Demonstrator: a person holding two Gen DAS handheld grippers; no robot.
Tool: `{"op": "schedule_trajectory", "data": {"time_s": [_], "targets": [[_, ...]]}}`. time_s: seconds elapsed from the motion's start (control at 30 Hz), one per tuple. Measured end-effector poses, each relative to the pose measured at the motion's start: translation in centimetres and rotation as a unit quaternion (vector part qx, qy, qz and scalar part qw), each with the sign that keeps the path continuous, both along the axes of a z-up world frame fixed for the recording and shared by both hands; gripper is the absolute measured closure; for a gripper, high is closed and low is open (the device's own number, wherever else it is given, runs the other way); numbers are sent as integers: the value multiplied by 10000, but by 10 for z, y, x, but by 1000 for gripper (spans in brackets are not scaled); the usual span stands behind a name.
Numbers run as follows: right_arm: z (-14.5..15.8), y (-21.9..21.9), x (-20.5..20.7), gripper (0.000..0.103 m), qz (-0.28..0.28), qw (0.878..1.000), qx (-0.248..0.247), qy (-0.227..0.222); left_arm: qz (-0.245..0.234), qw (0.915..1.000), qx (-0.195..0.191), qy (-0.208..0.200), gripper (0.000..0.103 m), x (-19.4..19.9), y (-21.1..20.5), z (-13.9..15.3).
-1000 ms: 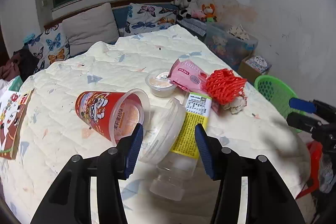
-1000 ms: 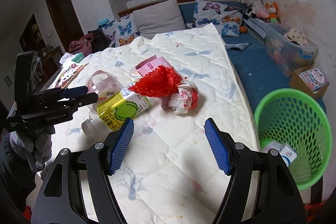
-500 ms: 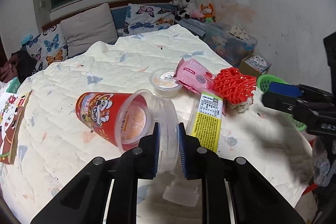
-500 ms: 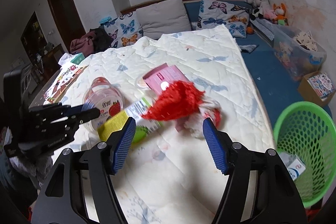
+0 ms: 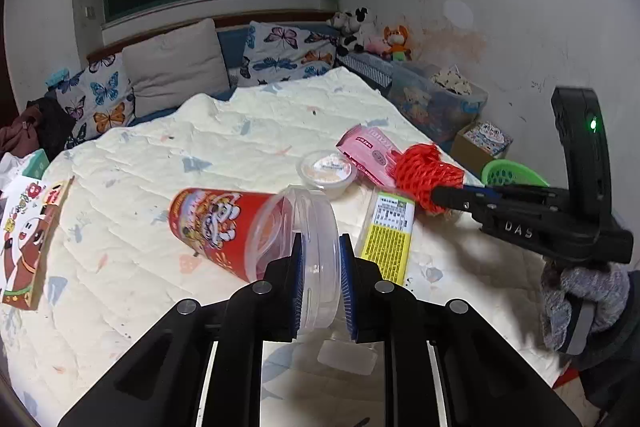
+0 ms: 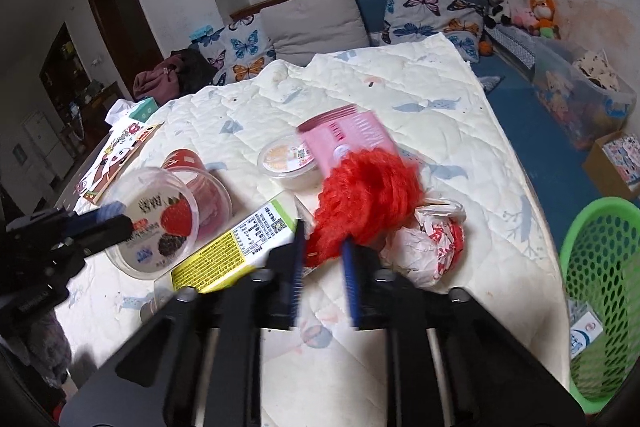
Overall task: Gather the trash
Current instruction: 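Grasp the red mesh bag with the right tool, then carry the red mesh bag and clear lid over the green basket and open both tools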
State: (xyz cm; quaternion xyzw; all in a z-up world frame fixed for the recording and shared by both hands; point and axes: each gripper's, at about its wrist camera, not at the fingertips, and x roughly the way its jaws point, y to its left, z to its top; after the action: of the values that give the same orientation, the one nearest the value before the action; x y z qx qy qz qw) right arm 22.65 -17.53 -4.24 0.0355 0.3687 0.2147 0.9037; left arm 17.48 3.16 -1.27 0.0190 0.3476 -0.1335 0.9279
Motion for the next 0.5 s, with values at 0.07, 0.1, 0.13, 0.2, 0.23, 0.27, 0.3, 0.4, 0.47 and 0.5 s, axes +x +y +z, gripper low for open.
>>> {"op": "schedule_trajectory", "data": {"time_s": [0.07,0.1,0.13,0.2,0.23,0.27,0.3,0.4,0.47,0.5], "targets": [[3,-2,-4,92,3,10000,56,-41,-7,10000,-23,-49,87,-3,1,5],[6,-3,-8,92,1,9999,70,-89,-6,10000,-13,-77,87,-4,1,7],[8,-5,-11,92,9,9999,74,-137,-3,10000,-13,-94,87,-6,1,9],[14,-10,-18,92,22,9997,143,-198,8,9999,-27,-133,87,-8,1,13],[16,-11,-22,92,17,9996,164,-236,15,9999,-45,-155,87,-10,1,16],[19,-15,-27,92,13,9994,197,-286,1,9998,-75,-161,87,-11,1,18],[23,-19,-31,92,13,9993,224,-314,-7,9998,-108,-164,87,-12,0,20],[31,-32,-43,92,-35,9988,274,-406,-88,9997,-133,-199,87,-16,-6,28],[34,-41,-50,92,-112,9985,271,-456,-173,9995,-124,-247,87,-19,-12,33],[36,-50,-54,92,-171,9984,272,-458,-215,9993,-139,-266,87,-19,-16,36]]}}
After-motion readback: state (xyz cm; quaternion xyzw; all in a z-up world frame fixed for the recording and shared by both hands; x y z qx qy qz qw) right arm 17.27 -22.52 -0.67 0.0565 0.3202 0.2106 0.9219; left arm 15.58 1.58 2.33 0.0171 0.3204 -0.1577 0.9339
